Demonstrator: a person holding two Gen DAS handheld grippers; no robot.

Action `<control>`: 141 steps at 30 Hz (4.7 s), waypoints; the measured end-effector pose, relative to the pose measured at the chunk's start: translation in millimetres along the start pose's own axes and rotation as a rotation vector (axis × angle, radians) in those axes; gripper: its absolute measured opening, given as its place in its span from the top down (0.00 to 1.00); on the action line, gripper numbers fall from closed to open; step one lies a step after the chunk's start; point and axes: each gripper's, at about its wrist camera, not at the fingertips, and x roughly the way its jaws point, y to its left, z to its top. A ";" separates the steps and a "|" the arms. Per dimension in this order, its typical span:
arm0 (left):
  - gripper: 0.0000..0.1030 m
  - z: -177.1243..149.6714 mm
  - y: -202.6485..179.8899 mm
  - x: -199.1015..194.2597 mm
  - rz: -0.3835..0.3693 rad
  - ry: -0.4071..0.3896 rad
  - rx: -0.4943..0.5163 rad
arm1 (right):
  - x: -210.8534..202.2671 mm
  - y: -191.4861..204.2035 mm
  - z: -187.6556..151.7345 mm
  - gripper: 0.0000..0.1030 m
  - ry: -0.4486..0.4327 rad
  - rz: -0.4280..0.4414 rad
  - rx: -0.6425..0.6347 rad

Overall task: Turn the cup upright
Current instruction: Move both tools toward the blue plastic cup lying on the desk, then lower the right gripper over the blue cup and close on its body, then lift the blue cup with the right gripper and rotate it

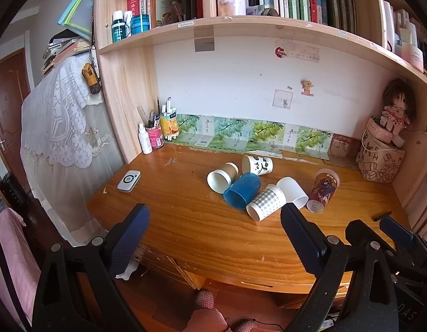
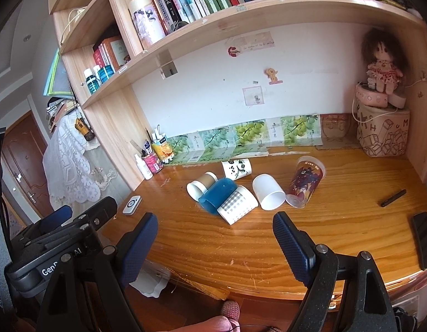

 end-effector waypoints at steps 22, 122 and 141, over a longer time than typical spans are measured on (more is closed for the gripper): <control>0.06 40.4 42.9 77.1 -0.103 0.084 0.001 | 63.2 42.0 24.6 0.17 0.041 -0.100 0.005; 0.05 32.5 27.7 397.3 -0.785 1.037 0.219 | 414.9 -42.4 36.5 0.23 0.751 -0.286 0.738; 0.05 28.9 30.2 386.7 -0.836 1.035 0.221 | 407.5 -38.8 42.5 0.32 0.718 -0.236 0.696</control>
